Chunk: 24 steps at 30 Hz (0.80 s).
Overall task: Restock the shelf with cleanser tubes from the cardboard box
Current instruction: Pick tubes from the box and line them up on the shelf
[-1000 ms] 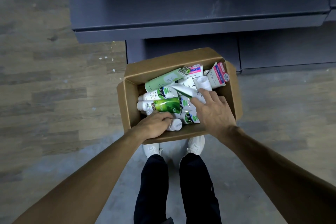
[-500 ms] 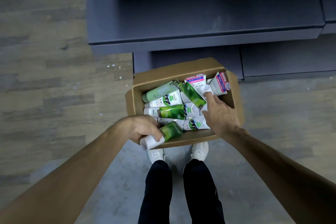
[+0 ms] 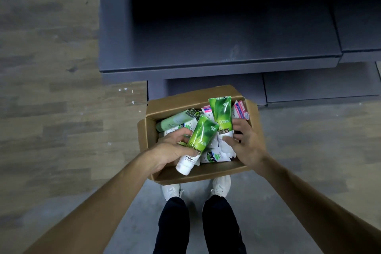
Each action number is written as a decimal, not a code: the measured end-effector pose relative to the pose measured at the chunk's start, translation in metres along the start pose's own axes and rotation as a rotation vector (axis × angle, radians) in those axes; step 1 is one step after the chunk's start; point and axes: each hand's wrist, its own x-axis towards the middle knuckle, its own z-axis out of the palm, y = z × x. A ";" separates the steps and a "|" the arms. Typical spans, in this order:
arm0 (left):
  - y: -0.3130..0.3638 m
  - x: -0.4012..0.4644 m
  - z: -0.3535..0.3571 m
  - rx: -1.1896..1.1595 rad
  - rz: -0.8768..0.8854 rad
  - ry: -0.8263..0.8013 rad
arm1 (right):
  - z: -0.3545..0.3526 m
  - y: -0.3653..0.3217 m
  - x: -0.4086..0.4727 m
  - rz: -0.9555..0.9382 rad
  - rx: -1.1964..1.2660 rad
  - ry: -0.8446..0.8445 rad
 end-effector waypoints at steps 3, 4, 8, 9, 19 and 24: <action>0.005 0.003 0.004 -0.064 0.038 0.006 | 0.000 -0.007 0.000 -0.013 0.146 0.005; 0.008 0.002 0.005 -0.081 0.052 -0.006 | -0.001 -0.008 0.000 -0.025 0.170 0.006; 0.020 0.000 0.002 -0.069 0.144 0.048 | -0.011 -0.014 0.000 -0.092 0.175 0.004; 0.025 -0.002 0.000 -0.060 0.174 0.062 | -0.014 -0.019 0.000 -0.117 0.168 0.009; 0.119 -0.065 -0.011 0.023 0.434 0.243 | -0.063 -0.105 -0.026 -0.277 0.092 0.030; 0.198 -0.142 -0.012 0.171 0.541 0.275 | -0.099 -0.171 -0.081 -0.381 -0.006 0.039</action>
